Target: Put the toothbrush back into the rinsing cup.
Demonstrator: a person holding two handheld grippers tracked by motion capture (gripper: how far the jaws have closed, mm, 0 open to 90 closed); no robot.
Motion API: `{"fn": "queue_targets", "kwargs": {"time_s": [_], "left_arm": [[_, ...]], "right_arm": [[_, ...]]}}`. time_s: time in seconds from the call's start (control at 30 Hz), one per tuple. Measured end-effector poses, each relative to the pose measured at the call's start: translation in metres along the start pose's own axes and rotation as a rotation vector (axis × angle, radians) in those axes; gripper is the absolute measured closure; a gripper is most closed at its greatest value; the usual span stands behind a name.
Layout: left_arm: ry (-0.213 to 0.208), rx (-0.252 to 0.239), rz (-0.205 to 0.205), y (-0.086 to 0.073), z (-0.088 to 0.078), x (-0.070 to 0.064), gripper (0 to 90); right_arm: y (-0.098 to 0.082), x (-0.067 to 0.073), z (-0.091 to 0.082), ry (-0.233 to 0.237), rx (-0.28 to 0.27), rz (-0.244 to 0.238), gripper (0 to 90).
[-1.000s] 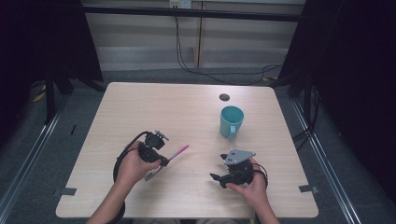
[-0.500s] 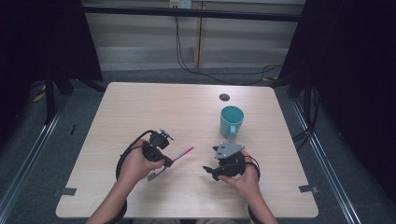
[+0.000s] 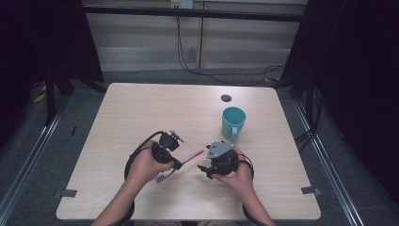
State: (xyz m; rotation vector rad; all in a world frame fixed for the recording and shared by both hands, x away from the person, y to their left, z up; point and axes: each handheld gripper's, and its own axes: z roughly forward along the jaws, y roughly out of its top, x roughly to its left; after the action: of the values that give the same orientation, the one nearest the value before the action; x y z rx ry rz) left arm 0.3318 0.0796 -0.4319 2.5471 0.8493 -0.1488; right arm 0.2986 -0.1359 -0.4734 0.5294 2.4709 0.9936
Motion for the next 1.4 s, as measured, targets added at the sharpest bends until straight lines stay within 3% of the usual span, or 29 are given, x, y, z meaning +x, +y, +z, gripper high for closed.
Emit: {"fn": "queue_targets", "kwargs": {"time_s": [0.3,0.6,0.9,1.4], "left_arm": [[-0.011,0.019,0.023,0.007,0.005,-0.006,81.8],[-0.030,0.019,0.029,0.012,0.005,-0.010,81.8],[-0.048,0.013,0.045,0.014,0.002,-0.012,81.8],[-0.055,-0.026,0.067,0.013,-0.004,-0.008,80.2]], "right_arm": [[0.002,-0.002,-0.001,-0.001,0.010,-0.062,30.2],[0.005,-0.002,0.000,-0.007,0.011,-0.092,32.7],[0.005,0.000,0.000,0.013,0.009,-0.126,51.6],[0.002,0.004,0.001,0.109,0.094,-0.228,75.0]]}}
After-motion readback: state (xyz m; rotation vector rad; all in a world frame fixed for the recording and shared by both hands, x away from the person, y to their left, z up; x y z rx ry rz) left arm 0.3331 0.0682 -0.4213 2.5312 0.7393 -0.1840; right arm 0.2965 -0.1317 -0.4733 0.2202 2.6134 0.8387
